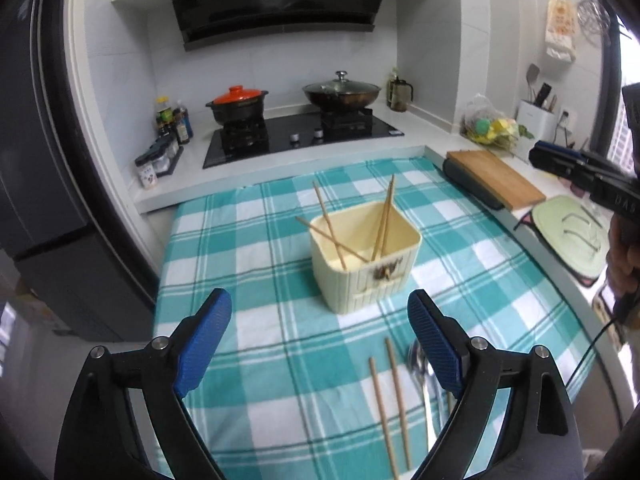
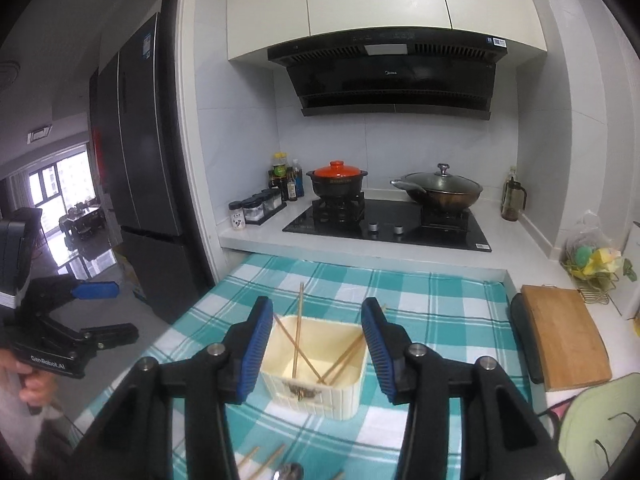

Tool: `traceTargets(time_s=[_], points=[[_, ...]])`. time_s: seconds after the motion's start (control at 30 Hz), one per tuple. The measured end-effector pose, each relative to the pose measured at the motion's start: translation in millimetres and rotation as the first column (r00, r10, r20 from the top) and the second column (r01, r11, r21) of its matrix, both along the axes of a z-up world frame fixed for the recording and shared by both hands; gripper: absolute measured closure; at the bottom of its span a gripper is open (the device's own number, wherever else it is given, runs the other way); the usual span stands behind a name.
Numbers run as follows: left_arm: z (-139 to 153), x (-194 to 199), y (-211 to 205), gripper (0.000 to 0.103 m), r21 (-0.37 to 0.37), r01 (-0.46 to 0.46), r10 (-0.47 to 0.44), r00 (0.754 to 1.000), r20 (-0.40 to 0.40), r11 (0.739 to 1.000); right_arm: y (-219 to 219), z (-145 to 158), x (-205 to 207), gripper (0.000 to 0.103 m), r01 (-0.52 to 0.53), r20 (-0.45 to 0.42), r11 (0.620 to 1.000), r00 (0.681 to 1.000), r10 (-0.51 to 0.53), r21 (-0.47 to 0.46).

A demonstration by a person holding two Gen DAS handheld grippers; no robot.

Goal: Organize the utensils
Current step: 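Drop the chopsticks into the holder by opening both tools, then withdraw both open tools back over the spoons and chopsticks, then grasp a chopstick with the right tool while the left tool approaches the remaining chopsticks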

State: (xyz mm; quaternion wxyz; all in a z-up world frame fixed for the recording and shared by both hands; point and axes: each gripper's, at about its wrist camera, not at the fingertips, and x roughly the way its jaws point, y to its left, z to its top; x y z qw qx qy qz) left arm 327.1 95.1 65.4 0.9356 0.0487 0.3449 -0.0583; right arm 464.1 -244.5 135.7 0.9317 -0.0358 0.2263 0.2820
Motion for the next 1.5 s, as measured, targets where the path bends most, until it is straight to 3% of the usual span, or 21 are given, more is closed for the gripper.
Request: traceTargets(time_s=[0.1, 0.23, 0.4, 0.5, 0.6, 0.67, 0.9, 1.07, 1.3, 1.4, 1.5], points=[[-38.4, -45.4, 3.2, 0.011, -0.031, -0.011, 0.009, 0.999, -0.041, 0.999, -22.8, -16.0, -38.8, 0.056, 0.020, -0.016, 0.999, 1.000, -0.020, -0.035], [-102.1, -99.2, -0.6, 0.011, -0.080, -0.054, 0.048, 0.996, -0.070, 0.995, -50.6, -62.2, -87.7, 0.056, 0.077, -0.055, 0.993, 0.995, -0.083, -0.093], [-182.3, -138.4, -8.6, 0.011, -0.173, -0.179, 0.155, 0.977, -0.148, 0.968, -70.5, -153.2, -146.4, 0.056, 0.177, -0.155, 0.975, 0.968, -0.196, -0.133], [-209.8, -149.9, -16.4, 0.011, -0.201, -0.212, 0.167, 0.961, -0.218, 0.956, -73.6, -209.7, -174.2, 0.056, 0.209, -0.268, 0.972, 0.935, -0.231, -0.108], [-212.9, -161.2, -24.7, 0.011, -0.181, -0.200, 0.164, 0.967, -0.196, 0.963, -67.2, -250.9, -185.9, 0.056, 0.193, -0.364, 0.970, 0.902, -0.234, -0.146], [-209.4, -165.4, -29.9, 0.011, -0.157, -0.194, 0.167, 0.971, -0.170, 0.968, -62.0, -262.0, -191.1, 0.057, 0.169, -0.374, 0.968, 0.899, -0.229, -0.187], [-201.0, -172.1, -30.3, 0.011, -0.164, -0.188, 0.168, 0.977, -0.129, 0.968, -39.3, -260.1, -178.7, 0.057, 0.167, -0.381, 0.974, 0.900, -0.214, -0.152], [-206.9, -174.6, -23.7, 0.011, -0.169, -0.210, 0.187, 0.972, -0.143, 0.963, -17.3, -260.2, -154.9, 0.058, 0.162, -0.385, 0.977, 0.900, -0.203, -0.137], [-219.7, -172.3, -8.8, 0.011, -0.171, -0.253, 0.224, 0.959, -0.174, 0.952, 6.4, -285.5, -118.0, 0.078, 0.179, -0.462, 0.975, 0.859, -0.220, -0.131], [-224.5, -168.8, -4.5, 0.011, -0.174, -0.263, 0.231, 0.955, -0.188, 0.949, 16.9, -294.1, -114.7, 0.084, 0.163, -0.457, 0.973, 0.861, -0.221, -0.163], [-229.6, -164.1, -3.0, 0.011, -0.175, -0.270, 0.233, 0.951, -0.203, 0.947, 24.3, -295.5, -119.2, 0.091, 0.154, -0.398, 0.960, 0.886, -0.239, -0.234]])
